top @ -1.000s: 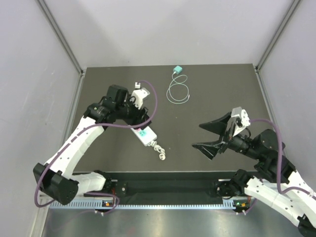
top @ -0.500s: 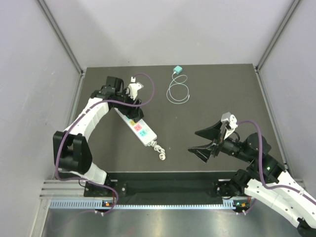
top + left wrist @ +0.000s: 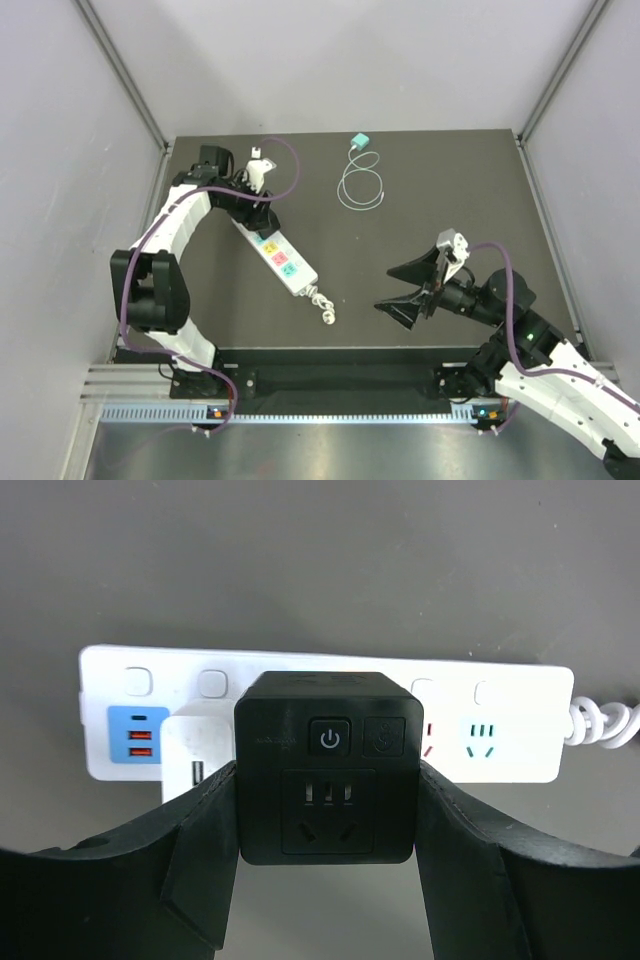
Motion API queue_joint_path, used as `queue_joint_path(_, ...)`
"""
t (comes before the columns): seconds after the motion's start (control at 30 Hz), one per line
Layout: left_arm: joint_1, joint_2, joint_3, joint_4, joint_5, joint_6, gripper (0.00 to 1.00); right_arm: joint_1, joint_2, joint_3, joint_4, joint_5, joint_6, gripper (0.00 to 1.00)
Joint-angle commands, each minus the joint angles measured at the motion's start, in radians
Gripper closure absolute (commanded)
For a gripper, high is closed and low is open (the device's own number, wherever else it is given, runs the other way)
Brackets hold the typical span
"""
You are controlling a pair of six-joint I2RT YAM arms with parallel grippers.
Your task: Insert the plug
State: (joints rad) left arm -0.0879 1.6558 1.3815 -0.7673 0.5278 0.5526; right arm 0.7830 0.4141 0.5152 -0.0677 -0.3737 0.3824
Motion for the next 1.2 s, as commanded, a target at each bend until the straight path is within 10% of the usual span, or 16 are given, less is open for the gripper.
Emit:
queue_joint_path(0.0,-0.001,0.009,-0.016,-0.004,0.015,0.035,1.00,-0.007,0.031,0.006,0.060,-0.037,-0.008,0.00)
queue_joint_path(1.17,-0.007,0.045,-0.116,0.114,-0.112,0.041,1.00,-0.008,0.019,0.009,0.071,-0.031,0.006,0.00)
